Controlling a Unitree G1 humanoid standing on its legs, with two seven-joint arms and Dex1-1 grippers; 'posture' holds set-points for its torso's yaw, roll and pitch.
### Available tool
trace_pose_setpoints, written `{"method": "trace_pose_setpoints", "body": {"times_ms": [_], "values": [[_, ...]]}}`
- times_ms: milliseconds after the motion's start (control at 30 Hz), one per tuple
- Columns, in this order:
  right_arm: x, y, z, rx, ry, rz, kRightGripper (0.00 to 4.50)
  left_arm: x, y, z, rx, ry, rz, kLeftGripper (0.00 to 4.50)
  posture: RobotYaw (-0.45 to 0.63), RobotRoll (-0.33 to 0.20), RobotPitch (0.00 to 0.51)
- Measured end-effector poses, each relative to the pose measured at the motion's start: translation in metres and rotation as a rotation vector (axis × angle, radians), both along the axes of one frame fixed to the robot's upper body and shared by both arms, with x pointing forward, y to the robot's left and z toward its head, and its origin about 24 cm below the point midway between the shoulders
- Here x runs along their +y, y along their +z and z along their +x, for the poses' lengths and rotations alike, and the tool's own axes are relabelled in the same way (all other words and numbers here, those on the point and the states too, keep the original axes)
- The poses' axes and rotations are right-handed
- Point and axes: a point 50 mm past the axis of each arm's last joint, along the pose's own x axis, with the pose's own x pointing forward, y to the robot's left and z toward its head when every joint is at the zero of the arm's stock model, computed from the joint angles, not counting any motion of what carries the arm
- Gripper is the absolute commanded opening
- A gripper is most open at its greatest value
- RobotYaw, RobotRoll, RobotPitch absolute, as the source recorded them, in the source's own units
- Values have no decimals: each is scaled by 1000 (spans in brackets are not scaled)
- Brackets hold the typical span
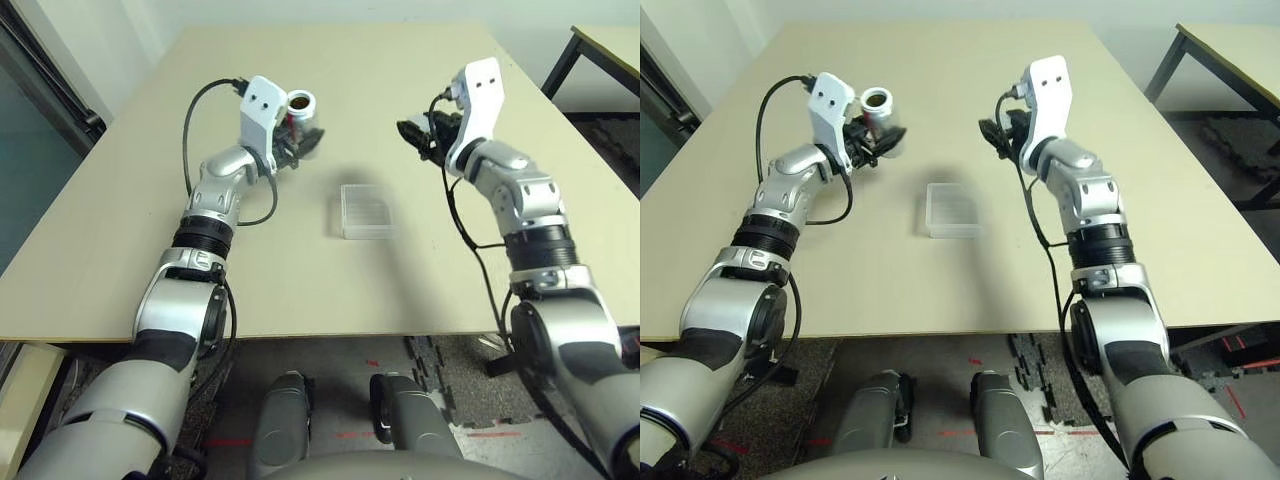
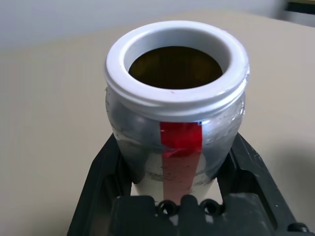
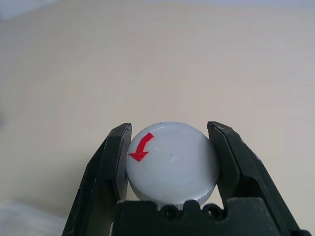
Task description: Pour the medicine from the bottle into the box.
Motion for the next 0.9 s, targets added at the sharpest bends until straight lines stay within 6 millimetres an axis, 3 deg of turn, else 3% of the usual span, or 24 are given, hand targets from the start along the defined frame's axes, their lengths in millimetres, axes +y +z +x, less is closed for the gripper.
{"method": "trace_pose_setpoints", "body": {"times_ms": [167, 500, 767, 900], "values": [[-6, -25, 0, 15, -72, 15, 2593, 7, -13, 0, 17, 107, -22, 2463, 68, 0, 90], [-9, -67, -8, 133, -123, 31, 2593, -3, -36, -4, 79, 101, 0, 2463, 65, 0, 95], [-9, -74, -10, 159, -121, 25, 2593, 1, -46, -7, 107, 109, 9, 2463, 77, 0, 103], [-7, -74, -9, 165, -111, 19, 3837, 1, -46, -7, 108, 111, 14, 2463, 75, 0, 104]]}}
